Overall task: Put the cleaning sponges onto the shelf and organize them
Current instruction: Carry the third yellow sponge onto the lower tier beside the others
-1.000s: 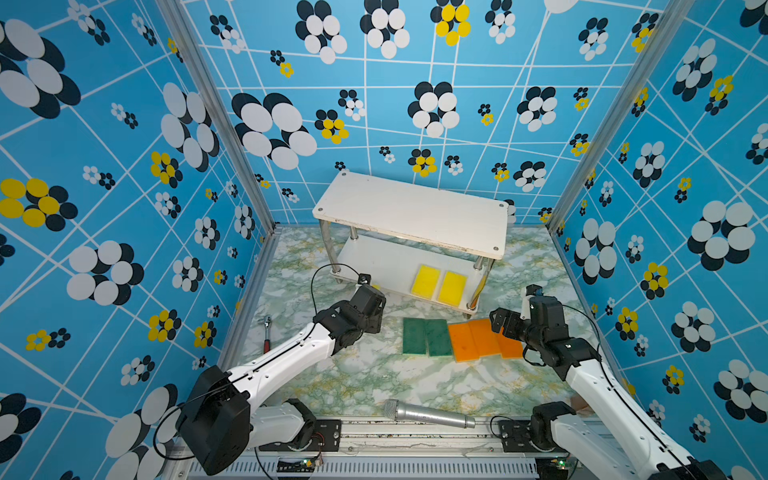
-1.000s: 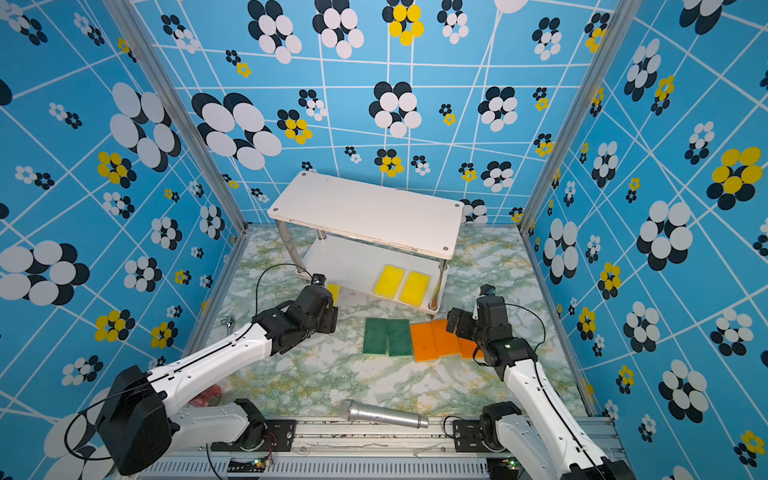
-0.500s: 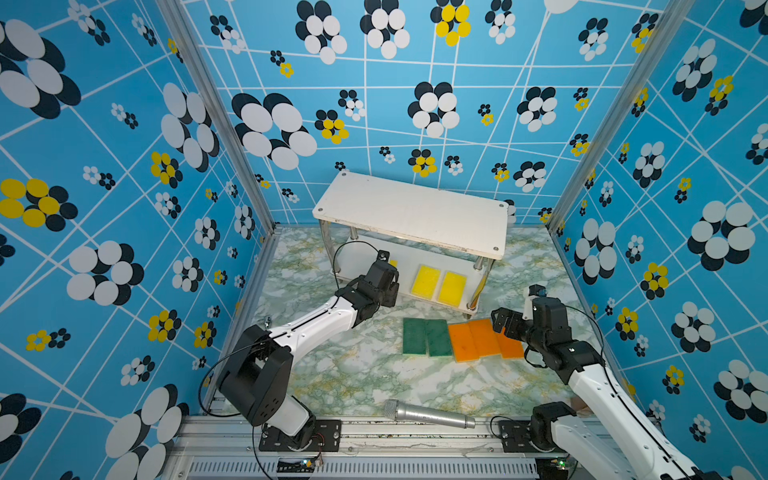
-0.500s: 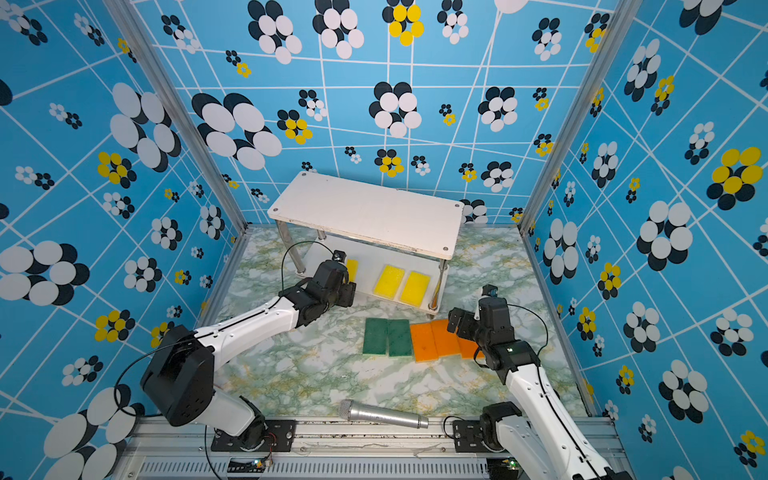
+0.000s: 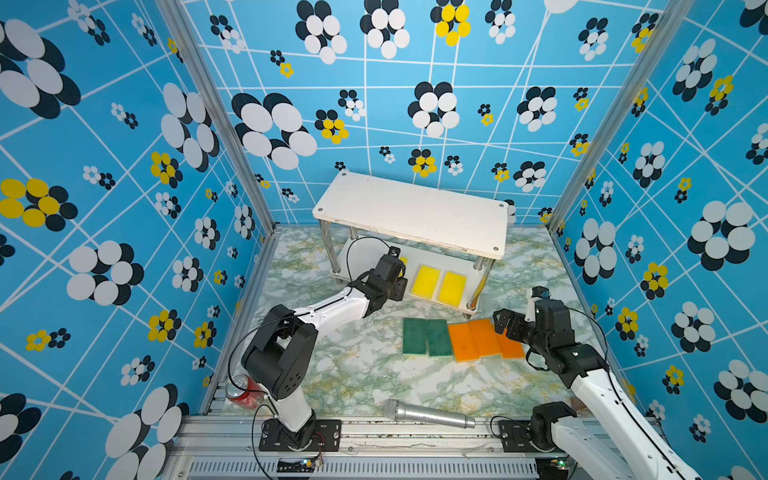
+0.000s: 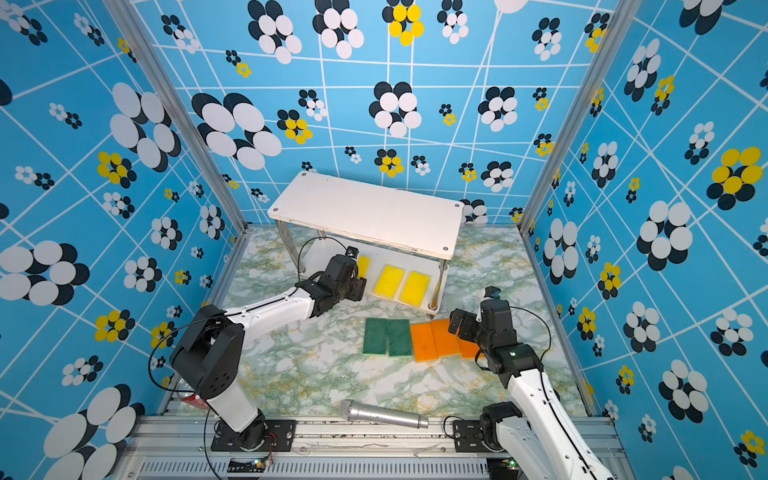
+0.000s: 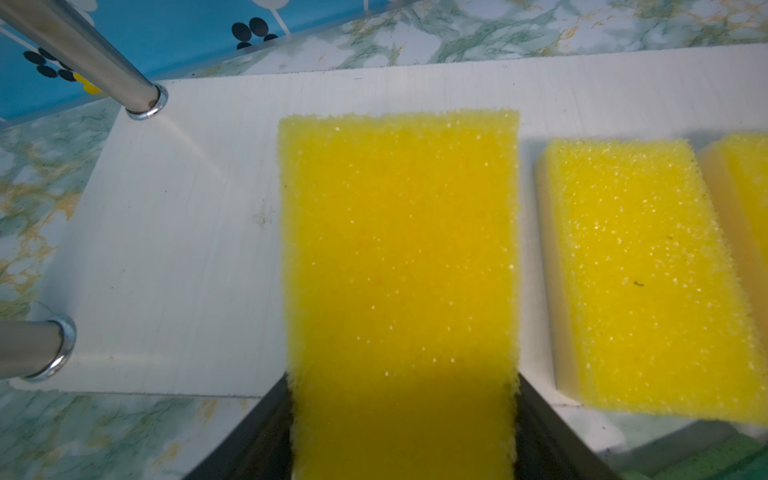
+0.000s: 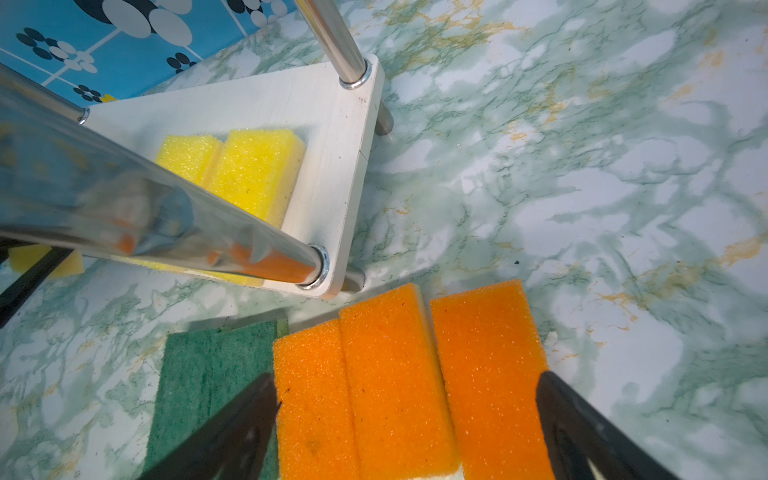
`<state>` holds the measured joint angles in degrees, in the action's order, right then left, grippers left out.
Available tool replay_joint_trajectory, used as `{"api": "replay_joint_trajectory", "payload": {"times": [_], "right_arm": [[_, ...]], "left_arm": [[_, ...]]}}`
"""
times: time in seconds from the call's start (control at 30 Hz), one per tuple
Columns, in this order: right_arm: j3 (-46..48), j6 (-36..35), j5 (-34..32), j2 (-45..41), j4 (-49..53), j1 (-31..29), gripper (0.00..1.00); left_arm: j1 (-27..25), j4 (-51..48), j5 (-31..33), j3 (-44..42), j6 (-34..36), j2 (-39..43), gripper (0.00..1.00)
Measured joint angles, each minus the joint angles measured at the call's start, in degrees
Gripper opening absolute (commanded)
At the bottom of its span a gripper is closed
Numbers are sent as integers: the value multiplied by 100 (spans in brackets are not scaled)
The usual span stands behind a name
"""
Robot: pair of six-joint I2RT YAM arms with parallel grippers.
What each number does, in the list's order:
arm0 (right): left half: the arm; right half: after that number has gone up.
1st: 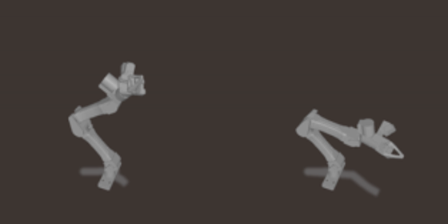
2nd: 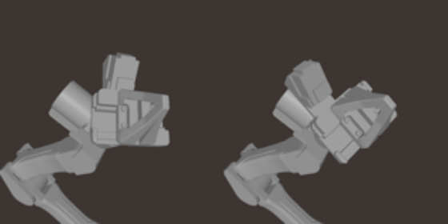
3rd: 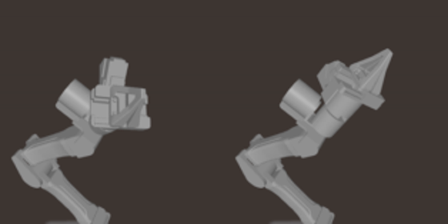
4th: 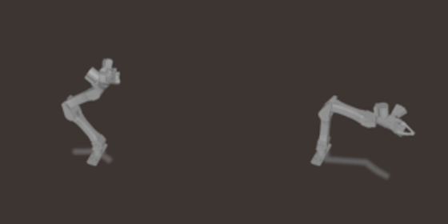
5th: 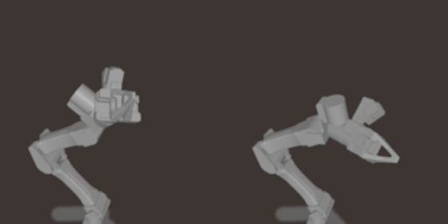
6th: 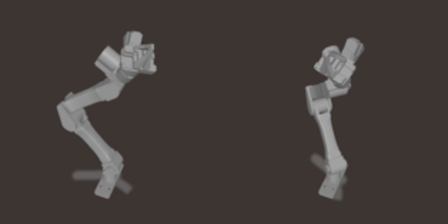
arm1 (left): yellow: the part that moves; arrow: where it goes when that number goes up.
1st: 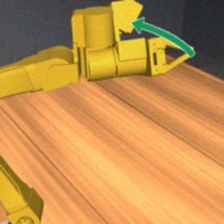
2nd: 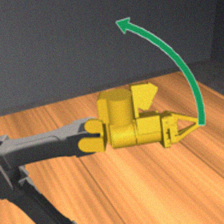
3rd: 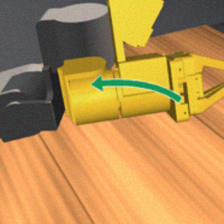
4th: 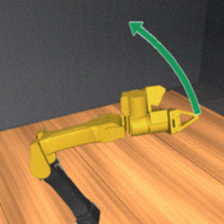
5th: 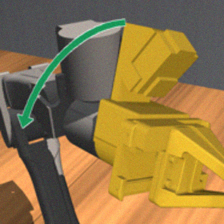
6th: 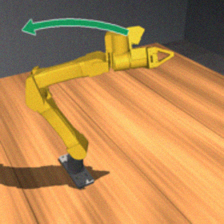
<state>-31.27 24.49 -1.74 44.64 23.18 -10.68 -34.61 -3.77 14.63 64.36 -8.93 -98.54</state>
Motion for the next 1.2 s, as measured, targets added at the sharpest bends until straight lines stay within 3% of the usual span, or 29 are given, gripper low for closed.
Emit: {"api": "replay_joint_trajectory", "payload": {"times": [0.43, 1.2], "right_arm": [[0, 2, -11, 0, 44, 0, 99], [4, 2, -11, 0, 42, 0, 99]], "left_arm": [[15, 52, -181, 492, 61, -503, 72], [15, -79, -361, 664, -48, -627, 73]]}}
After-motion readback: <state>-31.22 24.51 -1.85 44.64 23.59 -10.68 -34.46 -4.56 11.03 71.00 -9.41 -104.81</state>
